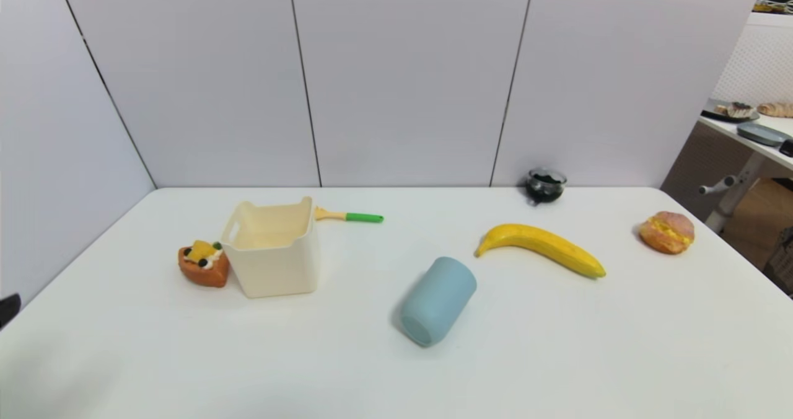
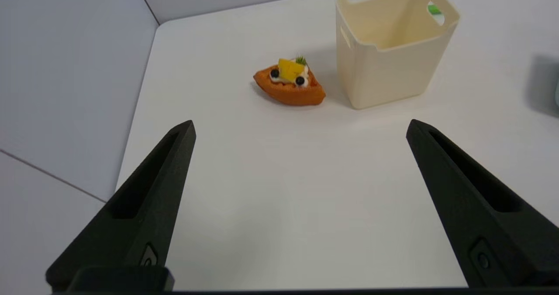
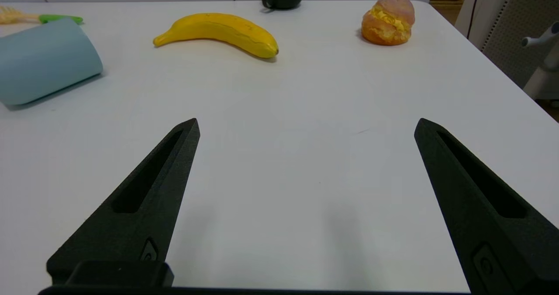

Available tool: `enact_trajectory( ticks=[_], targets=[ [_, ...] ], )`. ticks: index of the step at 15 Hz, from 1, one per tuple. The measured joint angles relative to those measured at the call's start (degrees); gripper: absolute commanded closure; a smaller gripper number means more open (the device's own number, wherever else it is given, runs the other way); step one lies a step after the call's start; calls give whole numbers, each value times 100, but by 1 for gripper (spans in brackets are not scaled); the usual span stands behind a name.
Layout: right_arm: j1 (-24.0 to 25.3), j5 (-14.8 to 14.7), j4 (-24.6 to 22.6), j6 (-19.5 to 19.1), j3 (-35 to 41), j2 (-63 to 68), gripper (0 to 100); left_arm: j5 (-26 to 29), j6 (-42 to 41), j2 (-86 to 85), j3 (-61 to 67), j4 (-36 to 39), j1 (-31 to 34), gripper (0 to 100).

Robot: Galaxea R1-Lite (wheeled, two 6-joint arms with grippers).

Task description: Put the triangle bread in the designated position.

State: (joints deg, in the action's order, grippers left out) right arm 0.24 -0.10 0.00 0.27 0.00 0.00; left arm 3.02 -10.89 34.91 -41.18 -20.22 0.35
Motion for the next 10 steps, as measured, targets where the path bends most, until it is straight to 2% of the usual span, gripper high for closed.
enact_trajectory(
  ticks=[3,6,8,10],
  targets=[
    [0,0,2,-5,0,0,0,-2,12,-1022,1241,99,2,0],
    [0,0,0,-2,0,0,0,-5,34,-1887,2432,645,0,0],
    [0,0,0,0,0,0,0,-5,34,-2398,3016,1008,0,0],
    [0,0,0,-2,0,0,0,-5,26,-2833,3359,1069,-5,0]
  ],
)
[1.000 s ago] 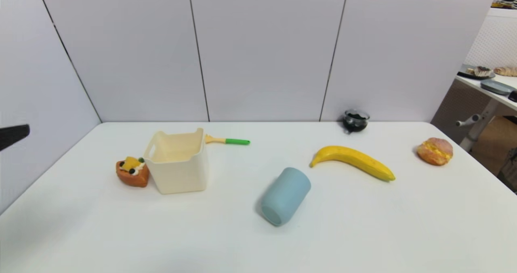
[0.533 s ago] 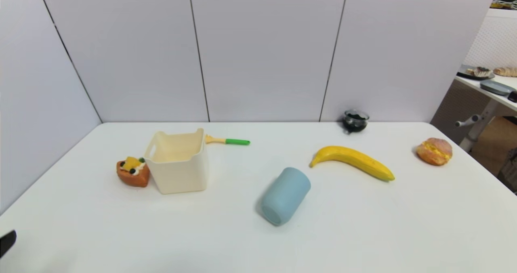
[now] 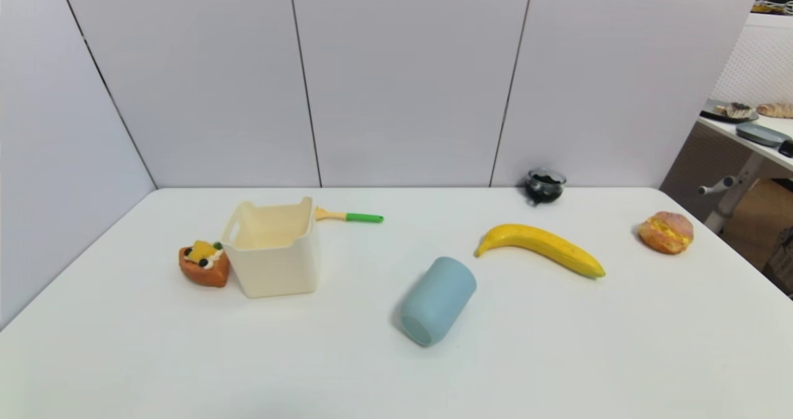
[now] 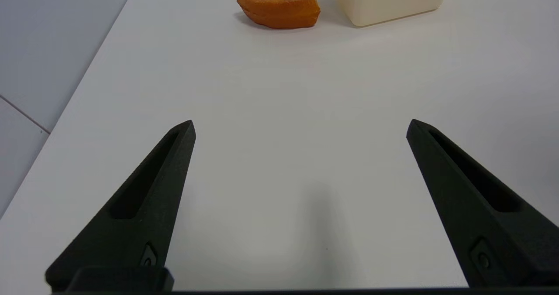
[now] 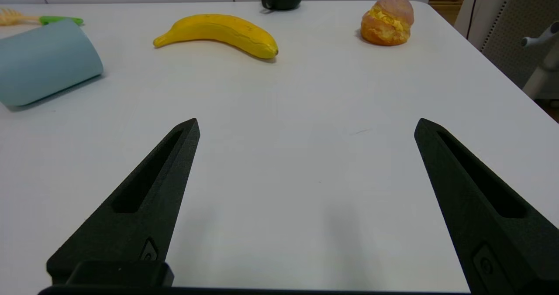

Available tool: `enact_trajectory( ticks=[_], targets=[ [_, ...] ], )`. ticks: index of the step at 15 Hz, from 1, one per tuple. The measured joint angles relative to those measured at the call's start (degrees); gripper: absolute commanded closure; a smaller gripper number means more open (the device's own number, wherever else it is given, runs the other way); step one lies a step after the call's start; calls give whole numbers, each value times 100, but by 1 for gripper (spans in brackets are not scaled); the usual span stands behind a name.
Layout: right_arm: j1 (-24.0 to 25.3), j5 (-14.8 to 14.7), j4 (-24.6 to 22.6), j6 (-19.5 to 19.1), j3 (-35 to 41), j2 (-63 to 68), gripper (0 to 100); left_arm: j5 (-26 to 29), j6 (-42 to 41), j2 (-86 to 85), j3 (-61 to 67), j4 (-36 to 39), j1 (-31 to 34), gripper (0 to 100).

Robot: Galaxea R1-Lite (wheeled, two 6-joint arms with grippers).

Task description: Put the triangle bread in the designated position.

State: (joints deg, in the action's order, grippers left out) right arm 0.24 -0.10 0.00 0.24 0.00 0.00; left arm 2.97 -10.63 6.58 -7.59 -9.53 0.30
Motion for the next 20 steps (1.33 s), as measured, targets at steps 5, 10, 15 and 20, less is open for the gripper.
enact_trajectory(
  ticks=[5,10,15,20],
  targets=[
    [0,0,-2,5,0,0,0,-2,374,-590,625,752,0,0],
    [0,2,-5,5,0,0,0,-11,695,-658,749,953,2,0],
    [0,2,0,5,0,0,0,-9,697,-668,757,953,2,0],
    [0,2,0,5,0,0,0,-11,695,-668,759,951,2,0]
  ],
)
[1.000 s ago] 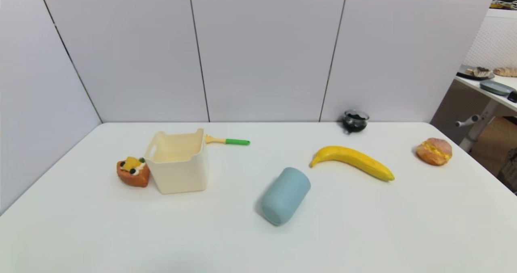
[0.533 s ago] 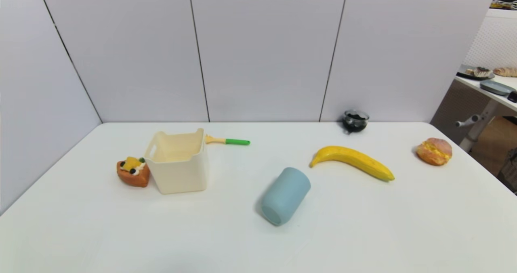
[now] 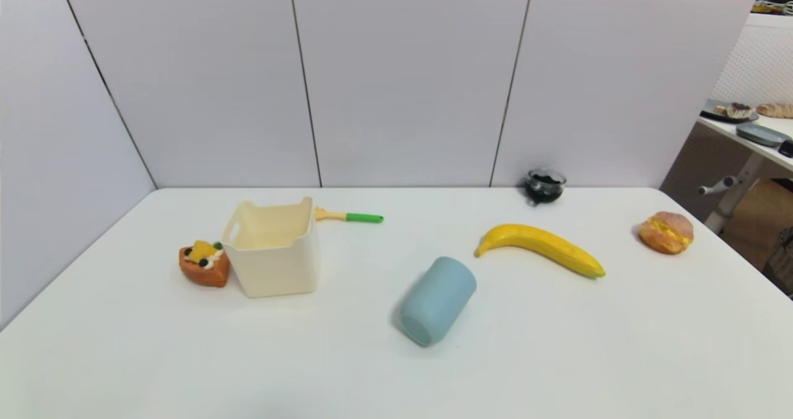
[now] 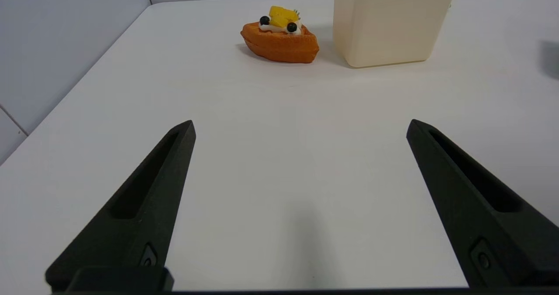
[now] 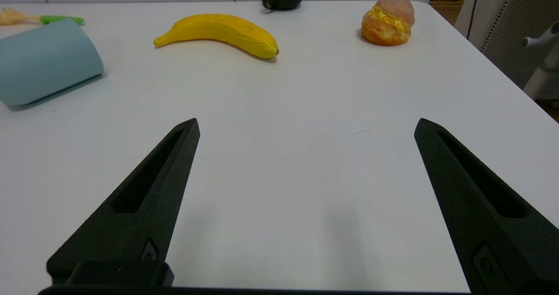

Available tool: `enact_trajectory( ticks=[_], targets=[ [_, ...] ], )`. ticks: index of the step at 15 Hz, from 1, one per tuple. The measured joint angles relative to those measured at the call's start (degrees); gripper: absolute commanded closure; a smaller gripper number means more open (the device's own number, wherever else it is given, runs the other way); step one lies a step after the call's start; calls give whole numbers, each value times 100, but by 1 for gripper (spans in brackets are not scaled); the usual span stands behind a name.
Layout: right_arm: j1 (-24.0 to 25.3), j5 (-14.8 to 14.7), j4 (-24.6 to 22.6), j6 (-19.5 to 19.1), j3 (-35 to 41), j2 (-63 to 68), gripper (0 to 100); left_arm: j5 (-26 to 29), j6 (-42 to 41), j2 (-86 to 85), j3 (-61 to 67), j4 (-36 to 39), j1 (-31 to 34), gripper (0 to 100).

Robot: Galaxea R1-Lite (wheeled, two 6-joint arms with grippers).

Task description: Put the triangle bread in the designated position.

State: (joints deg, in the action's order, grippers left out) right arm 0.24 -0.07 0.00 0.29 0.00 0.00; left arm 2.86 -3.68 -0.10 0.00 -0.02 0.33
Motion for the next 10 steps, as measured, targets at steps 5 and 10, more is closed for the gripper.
enact_trajectory(
  ticks=[5,10],
  targets=[
    [-2,0,0,0,0,0,0,2,0,0,0,0,0,0],
    [0,0,-2,1,0,0,0,2,2,0,0,0,-2,0]
  ],
)
